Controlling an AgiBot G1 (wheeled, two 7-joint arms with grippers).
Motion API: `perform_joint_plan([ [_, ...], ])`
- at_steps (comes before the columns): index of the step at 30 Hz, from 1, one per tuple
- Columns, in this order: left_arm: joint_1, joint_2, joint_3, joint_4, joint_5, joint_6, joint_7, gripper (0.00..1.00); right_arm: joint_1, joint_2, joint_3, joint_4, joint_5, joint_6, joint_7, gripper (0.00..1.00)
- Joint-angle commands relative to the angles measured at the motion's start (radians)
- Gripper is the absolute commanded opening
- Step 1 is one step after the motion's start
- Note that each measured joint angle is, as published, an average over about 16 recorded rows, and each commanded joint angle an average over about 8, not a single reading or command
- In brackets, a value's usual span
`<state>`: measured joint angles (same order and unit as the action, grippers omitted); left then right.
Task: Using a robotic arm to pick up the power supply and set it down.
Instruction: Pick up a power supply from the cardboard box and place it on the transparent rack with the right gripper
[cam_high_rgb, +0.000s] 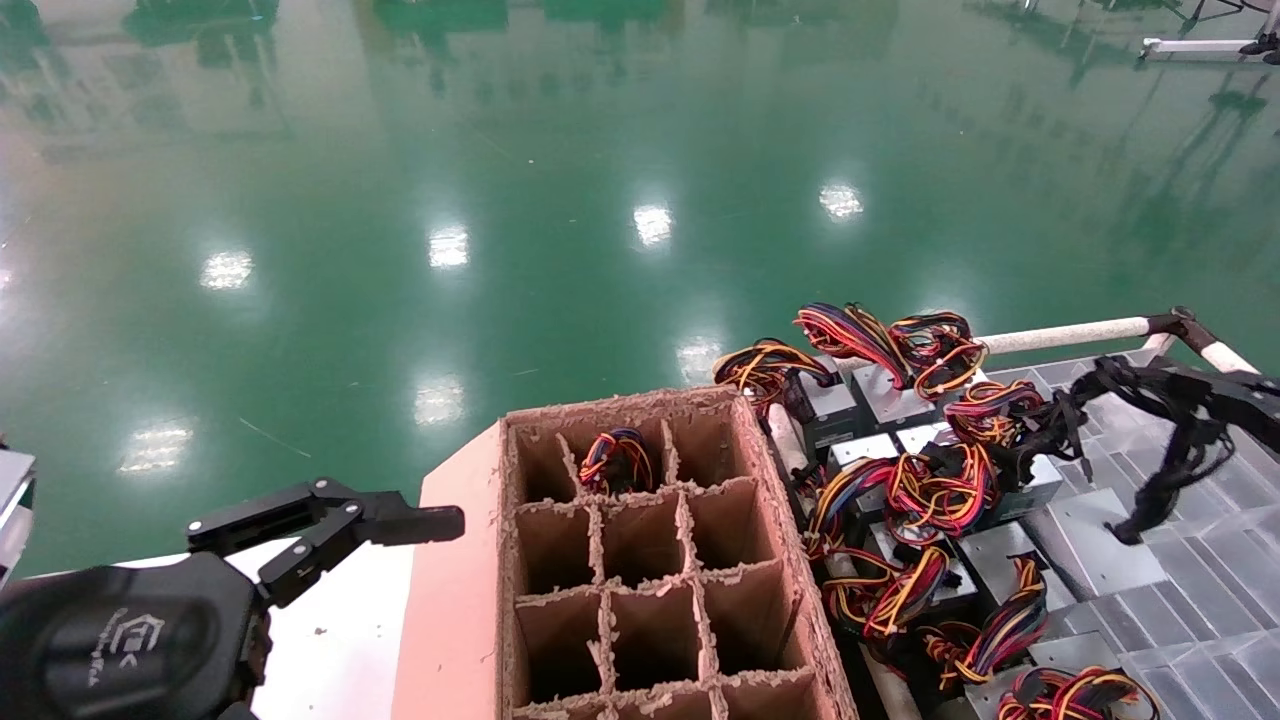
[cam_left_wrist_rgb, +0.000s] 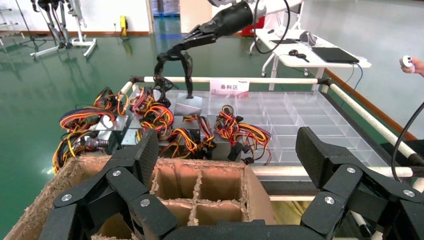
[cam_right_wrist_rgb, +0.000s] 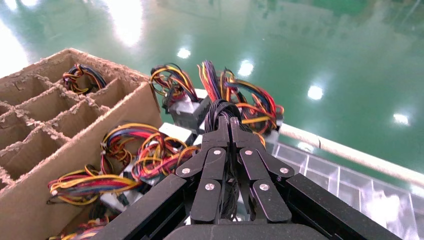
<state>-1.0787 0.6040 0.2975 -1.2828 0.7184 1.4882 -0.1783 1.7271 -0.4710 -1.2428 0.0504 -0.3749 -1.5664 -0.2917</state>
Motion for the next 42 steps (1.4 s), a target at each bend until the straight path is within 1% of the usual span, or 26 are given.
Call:
perform_joint_plan([
  [1,0.000,0.000,0.000,0.000,0.000,0.000,0.000,1.00,-0.020,0.006,0.007,-0.005,0.012,-0.003,0.001,0.00],
  [14,0.000,0.000,0.001,0.000,-0.001,0.000,0.000,1.00,-0.142,0.099,0.041,0.014,0.074,-0.009,0.016,0.00],
  [18,0.000,0.000,0.001,0.000,-0.001,0.000,0.001,1.00,-0.177,0.102,0.052,0.024,0.095,-0.005,0.017,0.00],
  [21,0.000,0.000,0.001,0.000,-0.001,-0.001,0.001,1.00,-0.198,0.090,0.059,0.028,0.109,-0.001,0.018,0.00],
  [22,0.000,0.000,0.001,0.000,-0.001,-0.001,0.001,1.00,-0.204,0.083,0.061,0.029,0.113,0.001,0.019,0.01],
  [23,0.000,-0.001,0.001,0.000,-0.001,-0.001,0.001,1.00,-0.209,0.077,0.063,0.029,0.117,0.003,0.020,0.06],
  [29,0.000,-0.001,0.001,0.000,-0.001,-0.001,0.001,1.00,-0.228,0.048,0.073,0.028,0.137,0.011,0.025,0.81],
  [30,0.000,-0.001,0.001,0.000,-0.001,-0.001,0.001,1.00,-0.230,0.046,0.074,0.028,0.139,0.012,0.026,0.92],
  [31,0.000,-0.001,0.001,0.000,-0.001,-0.001,0.001,1.00,-0.231,0.045,0.074,0.028,0.140,0.012,0.026,1.00],
  [42,0.000,-0.001,0.001,0.000,-0.001,-0.001,0.001,1.00,-0.227,0.048,0.074,0.028,0.138,0.012,0.026,1.00],
])
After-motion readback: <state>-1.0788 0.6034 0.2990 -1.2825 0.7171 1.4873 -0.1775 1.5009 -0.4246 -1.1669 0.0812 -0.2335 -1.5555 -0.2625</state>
